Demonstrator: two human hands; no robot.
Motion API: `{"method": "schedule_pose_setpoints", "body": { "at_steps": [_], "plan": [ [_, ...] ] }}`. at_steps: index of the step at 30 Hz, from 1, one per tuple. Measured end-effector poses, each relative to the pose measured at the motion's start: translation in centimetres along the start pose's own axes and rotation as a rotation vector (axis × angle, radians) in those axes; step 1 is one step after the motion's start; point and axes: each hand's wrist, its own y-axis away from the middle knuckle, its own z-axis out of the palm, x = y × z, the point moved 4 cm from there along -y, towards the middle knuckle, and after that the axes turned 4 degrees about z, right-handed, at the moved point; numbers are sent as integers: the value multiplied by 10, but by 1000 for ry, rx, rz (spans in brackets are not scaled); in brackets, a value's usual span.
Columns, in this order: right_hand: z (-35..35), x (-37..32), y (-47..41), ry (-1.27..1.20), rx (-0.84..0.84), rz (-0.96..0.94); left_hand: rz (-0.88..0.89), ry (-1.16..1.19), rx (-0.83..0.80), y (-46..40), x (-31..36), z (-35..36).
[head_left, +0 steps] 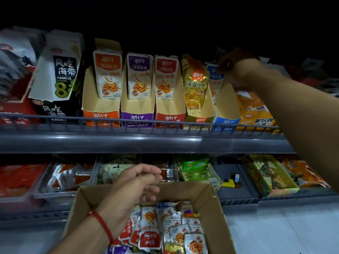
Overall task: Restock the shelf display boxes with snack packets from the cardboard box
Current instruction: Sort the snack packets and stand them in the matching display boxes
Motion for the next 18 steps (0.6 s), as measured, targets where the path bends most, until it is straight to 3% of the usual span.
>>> {"method": "schedule_pose_setpoints", "body": {
  "at_steps": [8, 11, 18],
  "plan": [
    [9, 5, -3, 155, 109, -43, 11, -9, -27, 1, 0, 5],
    [5, 10, 5, 126, 161, -39, 6, -18, -32, 0, -1, 6],
    [-17, 10, 92, -124, 412, -285, 4, -175, -75, -5, -16, 14]
  ]
}}
